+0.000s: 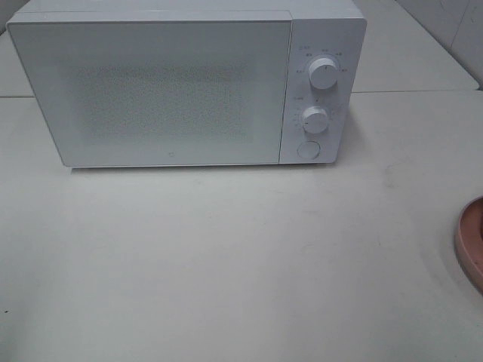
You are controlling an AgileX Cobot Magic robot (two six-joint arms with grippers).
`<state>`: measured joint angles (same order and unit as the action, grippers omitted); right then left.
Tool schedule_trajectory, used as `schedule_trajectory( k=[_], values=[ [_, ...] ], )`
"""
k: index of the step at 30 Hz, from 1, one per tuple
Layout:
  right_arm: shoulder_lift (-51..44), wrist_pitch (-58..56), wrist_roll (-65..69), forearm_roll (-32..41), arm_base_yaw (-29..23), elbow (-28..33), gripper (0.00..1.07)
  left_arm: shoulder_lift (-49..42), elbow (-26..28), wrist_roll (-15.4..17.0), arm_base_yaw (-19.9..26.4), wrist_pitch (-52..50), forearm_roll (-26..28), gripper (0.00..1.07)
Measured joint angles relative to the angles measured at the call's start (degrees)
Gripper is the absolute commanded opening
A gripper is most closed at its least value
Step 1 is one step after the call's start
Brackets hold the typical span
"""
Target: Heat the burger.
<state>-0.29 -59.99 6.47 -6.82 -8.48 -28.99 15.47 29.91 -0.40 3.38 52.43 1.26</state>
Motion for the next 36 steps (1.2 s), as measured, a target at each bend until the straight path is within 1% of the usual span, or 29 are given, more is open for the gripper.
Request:
schedule_trajectory(
  k=[2,4,5,7,8,9,10,13,19,36],
  values=[
    [0.0,0.0,-0.1,0.0,0.0,0.0,0.75,-3.8,-0.1,0.0,0.0,-0.3,0.0,0.98],
    [0.0,0.0,-0.1,0.0,0.0,0.0,0.75,-5.2,-0.1,0.0,0.0,-0.3,0.0,0.98],
    [0.0,0.0,-0.1,0.0,0.0,0.0,0.75,-7.7,-0.1,0.0,0.0,-0.2,0.0,0.98],
    [0.0,0.0,-0.1,0.0,0.0,0.0,0.75,-8.9,-0.1,0.0,0.0,-0.2,0.0,0.98],
    [0.0,0.0,-0.1,0.0,0.0,0.0,0.75,-10.9,-0.1,0.0,0.0,1.0,0.0,0.98],
    [0.0,0.0,-0.1,0.0,0.0,0.0,0.75,-10.9,-0.1,0.0,0.0,1.0,0.0,0.98],
    [0.0,0.0,-0.1,0.0,0.0,0.0,0.75,-12.7,-0.1,0.0,0.0,3.5,-0.3,0.98],
    [0.0,0.0,-0.1,0.0,0.0,0.0,0.75,-15.4,-1.1,0.0,0.0,6.4,-1.3,0.98],
    [0.0,0.0,-0.3,0.0,0.0,0.0,0.75,-15.7,-1.3,-0.6,0.0,7.2,-1.3,0.98],
    [0.0,0.0,-0.3,0.0,0.0,0.0,0.75,-15.7,-1.3,-0.7,0.0,7.2,-0.9,0.98]
  ],
)
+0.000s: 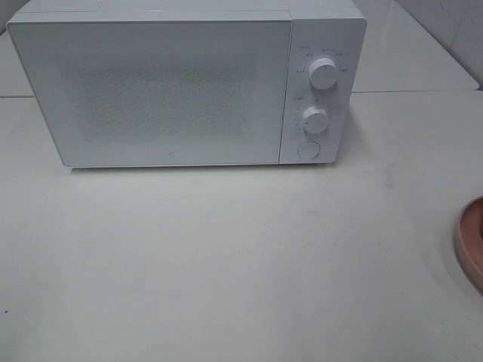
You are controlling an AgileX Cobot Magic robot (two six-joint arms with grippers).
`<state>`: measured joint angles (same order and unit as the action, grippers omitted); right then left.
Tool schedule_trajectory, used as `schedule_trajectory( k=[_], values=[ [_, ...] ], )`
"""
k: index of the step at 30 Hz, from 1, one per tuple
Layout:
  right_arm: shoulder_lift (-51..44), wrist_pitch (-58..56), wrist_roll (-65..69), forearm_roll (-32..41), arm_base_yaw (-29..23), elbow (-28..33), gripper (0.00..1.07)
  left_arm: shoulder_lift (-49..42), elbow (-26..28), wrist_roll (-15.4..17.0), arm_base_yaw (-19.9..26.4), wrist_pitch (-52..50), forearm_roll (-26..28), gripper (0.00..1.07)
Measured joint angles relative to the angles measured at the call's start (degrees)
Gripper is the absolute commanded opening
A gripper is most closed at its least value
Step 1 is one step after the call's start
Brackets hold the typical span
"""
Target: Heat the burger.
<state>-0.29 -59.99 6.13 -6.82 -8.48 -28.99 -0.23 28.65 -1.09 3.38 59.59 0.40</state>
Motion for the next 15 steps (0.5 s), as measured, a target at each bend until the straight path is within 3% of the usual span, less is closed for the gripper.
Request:
schedule_trajectory(
  k=[15],
  values=[
    [0.0,0.0,0.0,0.0,0.0,0.0,0.75,0.0,0.0,0.0,0.0,0.0,0.0,0.98]
  ],
)
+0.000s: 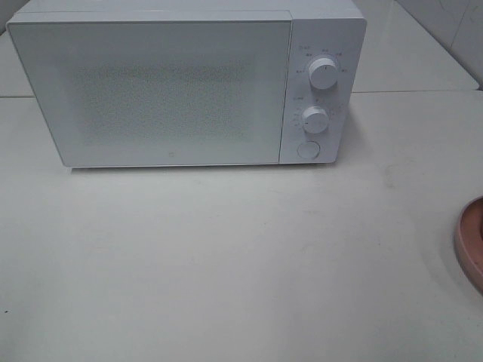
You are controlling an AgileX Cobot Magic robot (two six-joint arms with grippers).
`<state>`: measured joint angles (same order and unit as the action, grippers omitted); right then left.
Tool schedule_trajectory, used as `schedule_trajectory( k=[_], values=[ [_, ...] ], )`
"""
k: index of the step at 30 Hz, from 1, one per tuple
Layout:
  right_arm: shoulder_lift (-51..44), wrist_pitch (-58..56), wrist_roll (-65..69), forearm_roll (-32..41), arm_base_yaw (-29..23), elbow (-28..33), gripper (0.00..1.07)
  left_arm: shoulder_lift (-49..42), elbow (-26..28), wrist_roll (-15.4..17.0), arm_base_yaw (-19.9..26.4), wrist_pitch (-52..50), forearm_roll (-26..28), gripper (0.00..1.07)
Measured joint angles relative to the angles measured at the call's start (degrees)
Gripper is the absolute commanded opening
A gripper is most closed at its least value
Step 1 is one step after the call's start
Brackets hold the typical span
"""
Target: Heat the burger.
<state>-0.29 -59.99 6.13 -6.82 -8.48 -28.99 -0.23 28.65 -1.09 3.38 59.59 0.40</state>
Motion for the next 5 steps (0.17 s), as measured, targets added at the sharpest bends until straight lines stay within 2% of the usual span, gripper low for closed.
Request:
schedule_trajectory(
  k=[5],
  values=[
    [0.0,0.0,0.0,0.0,0.0,0.0,0.75,0.0,0.0,-0.1,0.0,0.0,0.0,0.98]
  ],
)
